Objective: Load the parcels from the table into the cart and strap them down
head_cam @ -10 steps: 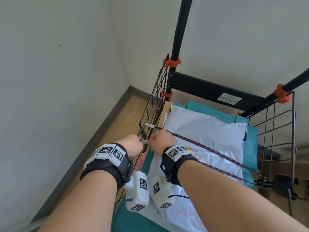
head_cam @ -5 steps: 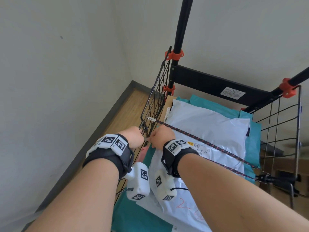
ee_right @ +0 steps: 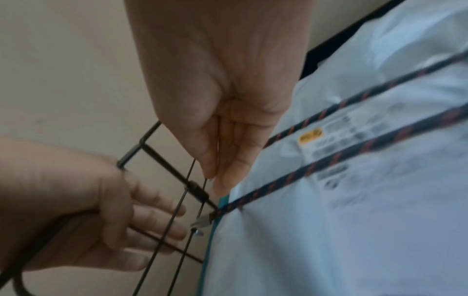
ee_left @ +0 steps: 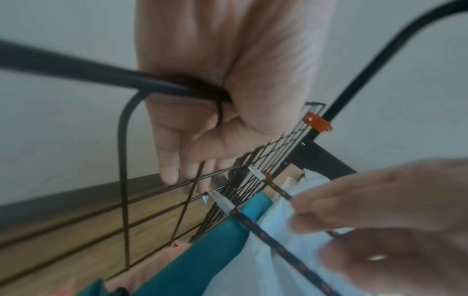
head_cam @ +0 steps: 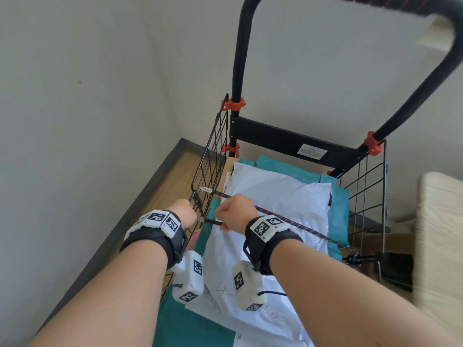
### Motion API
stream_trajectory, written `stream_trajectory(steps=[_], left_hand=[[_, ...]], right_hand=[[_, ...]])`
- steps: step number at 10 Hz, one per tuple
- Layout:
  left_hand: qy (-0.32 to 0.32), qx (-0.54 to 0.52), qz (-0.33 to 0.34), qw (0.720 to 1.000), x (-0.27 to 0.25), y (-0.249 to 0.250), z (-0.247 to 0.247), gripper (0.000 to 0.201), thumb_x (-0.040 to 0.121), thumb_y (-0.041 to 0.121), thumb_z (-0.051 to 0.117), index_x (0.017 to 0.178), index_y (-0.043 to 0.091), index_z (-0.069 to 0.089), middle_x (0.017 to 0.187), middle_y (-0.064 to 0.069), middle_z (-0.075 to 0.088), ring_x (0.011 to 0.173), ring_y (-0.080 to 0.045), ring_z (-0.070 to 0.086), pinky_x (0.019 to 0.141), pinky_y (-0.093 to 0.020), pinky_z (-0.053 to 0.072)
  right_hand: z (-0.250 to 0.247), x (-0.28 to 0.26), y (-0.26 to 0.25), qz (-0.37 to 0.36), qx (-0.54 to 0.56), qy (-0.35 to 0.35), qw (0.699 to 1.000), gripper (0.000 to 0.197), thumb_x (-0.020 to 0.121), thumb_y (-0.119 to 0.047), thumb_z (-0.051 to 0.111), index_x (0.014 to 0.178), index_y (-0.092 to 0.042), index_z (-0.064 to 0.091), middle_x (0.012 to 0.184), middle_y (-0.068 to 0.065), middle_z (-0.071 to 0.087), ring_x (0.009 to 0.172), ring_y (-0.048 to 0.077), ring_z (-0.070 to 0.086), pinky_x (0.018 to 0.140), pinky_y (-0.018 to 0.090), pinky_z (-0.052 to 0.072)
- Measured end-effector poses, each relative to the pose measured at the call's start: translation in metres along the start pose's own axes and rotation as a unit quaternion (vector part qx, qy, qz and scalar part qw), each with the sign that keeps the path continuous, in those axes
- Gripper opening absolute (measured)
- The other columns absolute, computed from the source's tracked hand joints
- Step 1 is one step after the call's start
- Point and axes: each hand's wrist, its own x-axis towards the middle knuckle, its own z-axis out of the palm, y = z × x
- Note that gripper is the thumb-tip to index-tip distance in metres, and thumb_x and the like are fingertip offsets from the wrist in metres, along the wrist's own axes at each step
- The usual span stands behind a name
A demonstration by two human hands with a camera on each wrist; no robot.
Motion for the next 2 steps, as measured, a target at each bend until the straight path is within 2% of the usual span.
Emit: stream_trajectory(steps=[1,2], left_hand=[[0.065,-0.001,-0.021,0.998,-0.016,0.008,0.0,0.019,0.098,0.009,0.047,0.081,0.005,0.054,0.084,-0.007,0.057,0.09,-0.021,0.053,0.077,-0.027,0.042],[0.136,-0.077,-0.024,0.987,-0.034,0.032,-0.003,0.027,0.093,0.01,0.055,0.115,-0.004,0.049,0.112,-0.017,0.06,0.103,-0.03,0.06,0.078,-0.033,0.044]], right_hand=[[-0.03,-0.019,0.011,0.014,-0.04,0.012,0.999,0.019,0.086,-0.008,0.058,0.095,0.001,0.072,0.091,0.014,0.073,0.082,0.029,0.071,0.076,0.04,0.06],[-0.064,-0.039,0.031,0.024,-0.012,0.07,0.997,0.024,0.087,-0.006,0.052,0.095,0.008,0.071,0.091,0.019,0.073,0.08,0.033,0.071,0.078,0.047,0.059]])
